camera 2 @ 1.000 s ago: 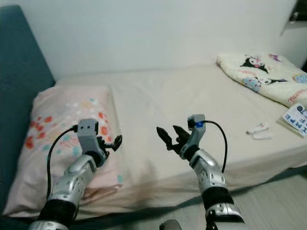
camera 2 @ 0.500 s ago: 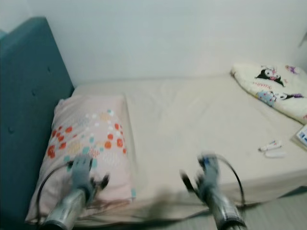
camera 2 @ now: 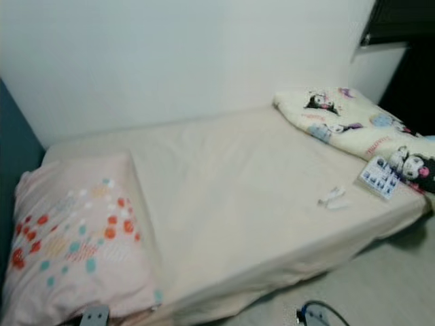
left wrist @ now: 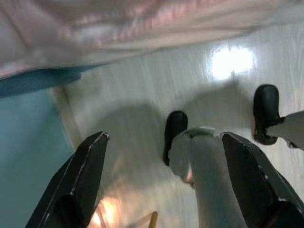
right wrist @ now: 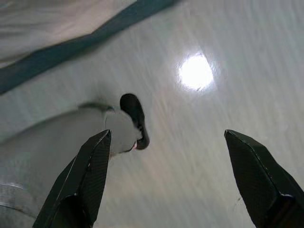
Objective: Clean up the room
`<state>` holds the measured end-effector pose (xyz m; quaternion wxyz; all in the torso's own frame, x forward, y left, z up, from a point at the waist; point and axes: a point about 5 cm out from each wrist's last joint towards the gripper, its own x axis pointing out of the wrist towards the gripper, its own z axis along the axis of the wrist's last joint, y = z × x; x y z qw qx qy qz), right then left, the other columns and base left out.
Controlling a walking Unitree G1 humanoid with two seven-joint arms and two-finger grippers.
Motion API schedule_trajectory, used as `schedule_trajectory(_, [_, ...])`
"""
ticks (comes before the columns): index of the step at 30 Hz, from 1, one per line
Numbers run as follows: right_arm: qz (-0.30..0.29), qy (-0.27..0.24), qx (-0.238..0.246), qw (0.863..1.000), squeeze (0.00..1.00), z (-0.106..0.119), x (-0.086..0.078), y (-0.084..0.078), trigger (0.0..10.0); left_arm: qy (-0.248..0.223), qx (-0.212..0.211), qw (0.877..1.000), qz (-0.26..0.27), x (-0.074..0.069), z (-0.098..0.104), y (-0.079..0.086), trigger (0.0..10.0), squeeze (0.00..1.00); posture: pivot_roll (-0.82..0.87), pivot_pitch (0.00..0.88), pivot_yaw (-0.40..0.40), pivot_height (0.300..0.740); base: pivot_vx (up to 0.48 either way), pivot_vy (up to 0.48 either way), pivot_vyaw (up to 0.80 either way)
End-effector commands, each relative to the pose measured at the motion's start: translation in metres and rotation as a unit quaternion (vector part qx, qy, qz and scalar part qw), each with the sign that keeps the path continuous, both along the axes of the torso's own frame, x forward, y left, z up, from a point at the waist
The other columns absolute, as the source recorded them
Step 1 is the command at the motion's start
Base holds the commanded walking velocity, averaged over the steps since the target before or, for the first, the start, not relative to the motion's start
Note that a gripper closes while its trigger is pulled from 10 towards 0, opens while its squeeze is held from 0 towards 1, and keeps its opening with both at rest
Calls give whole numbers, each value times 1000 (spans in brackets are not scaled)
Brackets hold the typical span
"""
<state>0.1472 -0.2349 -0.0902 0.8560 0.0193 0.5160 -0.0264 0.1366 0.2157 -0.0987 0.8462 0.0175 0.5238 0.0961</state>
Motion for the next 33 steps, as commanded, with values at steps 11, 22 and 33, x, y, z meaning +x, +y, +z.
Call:
schedule_trajectory(11, [3, -11, -24, 1000, 0, 4, 2, -12, 10000, 53, 18, 998, -26, -26, -8, 5, 10000, 0, -91, 0, -34, 738, 0, -477, 0])
schedule_trajectory(22, [9, -6, -10, 1000, 0, -4, -7, 6, 10000, 61, 19, 997, -48, -28, -9, 4, 10000, 0, -89, 0, -31, 738, 0, -476, 227])
schedule_trajectory(33, [-14, -6, 11, 1000, 0, -6, -7, 14, 10000, 63, 19, 996, -53, -28, -9, 4, 10000, 0, -88, 0, -29, 740, 0, -479, 114])
